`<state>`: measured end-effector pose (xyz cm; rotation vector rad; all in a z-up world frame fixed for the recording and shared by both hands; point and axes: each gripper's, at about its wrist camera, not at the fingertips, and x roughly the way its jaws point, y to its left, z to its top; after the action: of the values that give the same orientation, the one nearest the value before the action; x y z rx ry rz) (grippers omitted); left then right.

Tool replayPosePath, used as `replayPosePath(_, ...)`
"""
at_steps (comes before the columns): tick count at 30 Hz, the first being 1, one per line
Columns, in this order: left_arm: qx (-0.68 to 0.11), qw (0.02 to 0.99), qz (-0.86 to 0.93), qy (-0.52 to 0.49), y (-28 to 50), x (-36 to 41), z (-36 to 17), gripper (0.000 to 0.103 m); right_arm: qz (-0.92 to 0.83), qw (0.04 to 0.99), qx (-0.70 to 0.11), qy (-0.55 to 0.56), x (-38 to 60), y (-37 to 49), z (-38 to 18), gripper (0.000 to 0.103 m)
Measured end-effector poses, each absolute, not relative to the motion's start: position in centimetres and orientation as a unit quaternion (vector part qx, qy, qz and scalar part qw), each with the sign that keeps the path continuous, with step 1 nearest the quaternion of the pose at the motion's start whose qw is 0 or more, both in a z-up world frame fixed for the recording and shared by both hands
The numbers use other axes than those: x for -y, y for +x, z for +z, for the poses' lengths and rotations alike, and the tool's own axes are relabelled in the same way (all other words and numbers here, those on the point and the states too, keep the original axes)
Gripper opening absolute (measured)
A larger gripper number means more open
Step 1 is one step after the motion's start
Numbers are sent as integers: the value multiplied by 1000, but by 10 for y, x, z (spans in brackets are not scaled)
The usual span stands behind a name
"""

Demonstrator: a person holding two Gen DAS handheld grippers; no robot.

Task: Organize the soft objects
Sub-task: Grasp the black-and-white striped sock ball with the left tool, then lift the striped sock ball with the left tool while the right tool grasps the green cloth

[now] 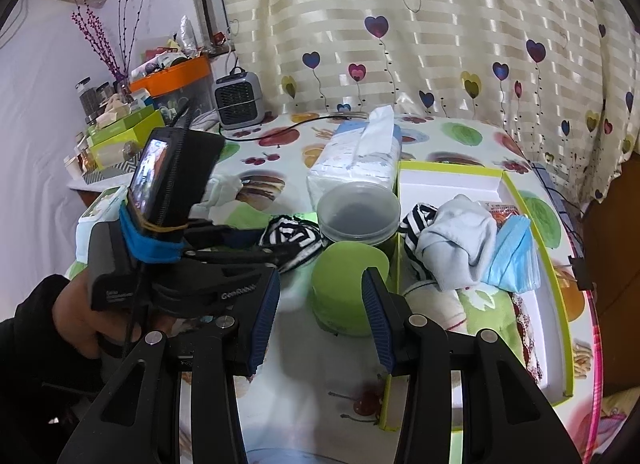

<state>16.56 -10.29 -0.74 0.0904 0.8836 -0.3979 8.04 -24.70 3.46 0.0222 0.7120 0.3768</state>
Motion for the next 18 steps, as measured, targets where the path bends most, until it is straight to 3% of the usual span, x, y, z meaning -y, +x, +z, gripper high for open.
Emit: replayPosePath(18,-344,924,-156,-67,135,15,49,12,213,916,-341,-3,218,94,41,44)
